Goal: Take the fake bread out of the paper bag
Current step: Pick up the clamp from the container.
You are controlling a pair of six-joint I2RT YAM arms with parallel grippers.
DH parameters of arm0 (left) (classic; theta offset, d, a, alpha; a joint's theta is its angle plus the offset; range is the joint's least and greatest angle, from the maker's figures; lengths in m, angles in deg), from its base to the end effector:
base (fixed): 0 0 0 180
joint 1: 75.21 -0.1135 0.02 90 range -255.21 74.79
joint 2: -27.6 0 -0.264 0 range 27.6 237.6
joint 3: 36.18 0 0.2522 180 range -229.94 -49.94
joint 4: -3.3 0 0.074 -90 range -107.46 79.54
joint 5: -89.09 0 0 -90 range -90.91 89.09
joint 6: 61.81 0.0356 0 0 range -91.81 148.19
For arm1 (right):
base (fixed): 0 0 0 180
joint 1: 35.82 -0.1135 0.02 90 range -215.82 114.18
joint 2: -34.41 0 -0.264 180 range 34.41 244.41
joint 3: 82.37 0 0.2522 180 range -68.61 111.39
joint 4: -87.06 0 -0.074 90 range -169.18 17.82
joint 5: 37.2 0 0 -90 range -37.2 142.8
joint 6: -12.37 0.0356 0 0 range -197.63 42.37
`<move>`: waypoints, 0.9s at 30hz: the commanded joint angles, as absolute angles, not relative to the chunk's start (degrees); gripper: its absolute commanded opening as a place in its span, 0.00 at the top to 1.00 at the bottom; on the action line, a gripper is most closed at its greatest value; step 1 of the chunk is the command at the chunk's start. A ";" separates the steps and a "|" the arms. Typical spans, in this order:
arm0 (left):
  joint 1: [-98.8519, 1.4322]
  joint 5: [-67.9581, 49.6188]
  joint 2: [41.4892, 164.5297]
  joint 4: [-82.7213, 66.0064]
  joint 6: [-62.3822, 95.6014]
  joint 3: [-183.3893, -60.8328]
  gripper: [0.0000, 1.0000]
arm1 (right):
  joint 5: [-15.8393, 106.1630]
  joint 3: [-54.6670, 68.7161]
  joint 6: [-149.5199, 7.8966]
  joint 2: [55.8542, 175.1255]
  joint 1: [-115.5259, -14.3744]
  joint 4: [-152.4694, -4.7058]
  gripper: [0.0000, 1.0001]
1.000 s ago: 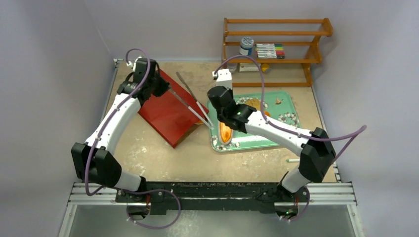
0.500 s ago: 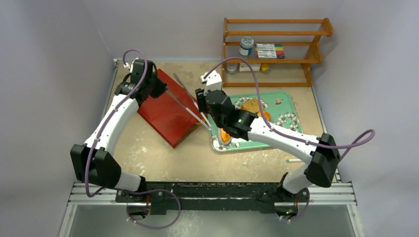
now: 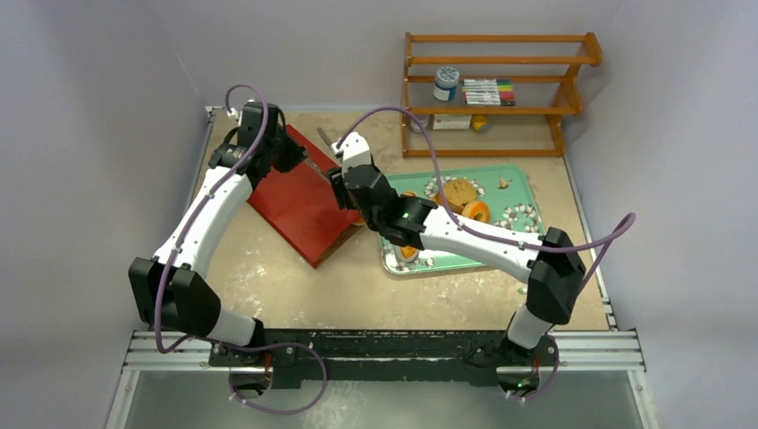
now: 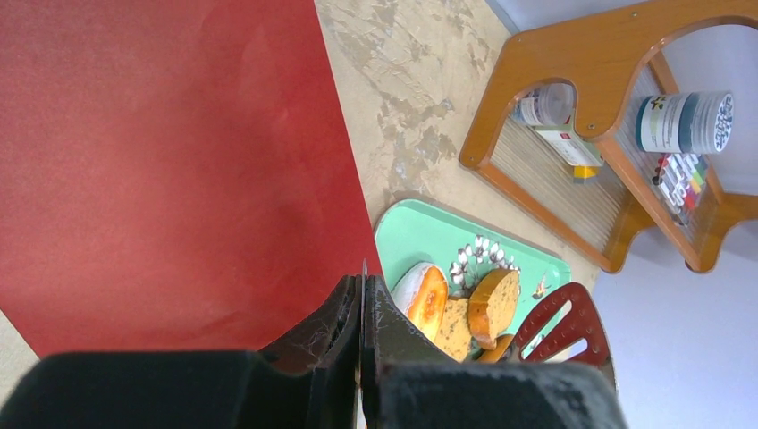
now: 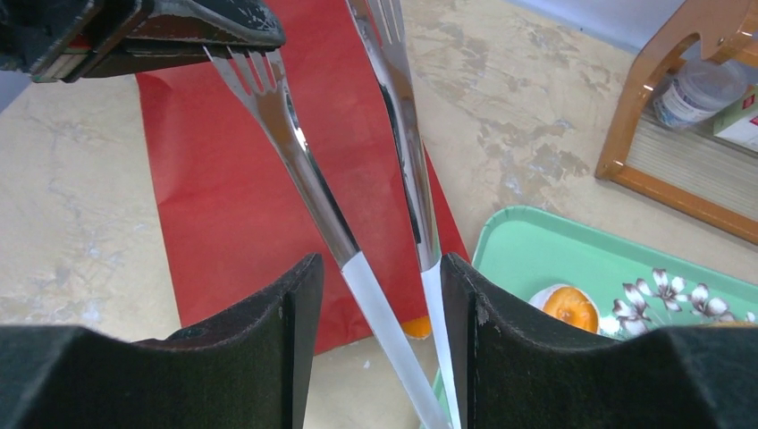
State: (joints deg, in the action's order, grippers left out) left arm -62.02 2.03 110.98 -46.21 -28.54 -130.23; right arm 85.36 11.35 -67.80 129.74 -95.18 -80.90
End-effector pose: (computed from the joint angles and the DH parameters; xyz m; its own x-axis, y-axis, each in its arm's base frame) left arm 0.3146 -0.0719 0.3537 -0.4930 -0.7421 -0.4542 -0.4068 0.6581 -0.6336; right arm 0.2192 0.3324 0.3447 -0.1968 -0.0499 -0.9792 -0.4314 0.9013 0.0408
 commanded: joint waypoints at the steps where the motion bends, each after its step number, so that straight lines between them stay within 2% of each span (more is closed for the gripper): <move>1: -61.76 0.41 110.41 -44.73 -28.52 -133.36 1.00 | 87.77 15.12 -67.99 131.00 -95.24 -79.26 0.47; 7: -61.67 -0.03 109.71 -45.07 -28.50 -133.52 1.00 | 89.63 17.11 -68.72 135.09 -95.04 -78.54 0.51; 10: -61.67 -0.03 109.28 -45.46 -28.27 -133.53 1.00 | 90.97 18.80 -67.94 137.66 -94.03 -76.88 0.58; 12: -61.67 0.21 109.09 -45.80 -28.03 -133.61 1.00 | 91.25 19.34 -66.30 138.10 -92.64 -75.69 0.67; 16: -61.74 0.85 108.69 -46.52 -27.33 -133.56 1.00 | 90.51 17.91 -64.87 136.44 -89.75 -76.23 0.96; 17: -61.72 1.11 108.68 -46.73 -27.13 -133.54 1.00 | 90.28 17.70 -64.51 135.97 -89.18 -76.23 1.00; 27: -65.82 7.22 106.00 -50.10 -22.09 -131.15 1.00 | 89.63 12.13 -61.15 129.52 -82.62 -74.18 1.00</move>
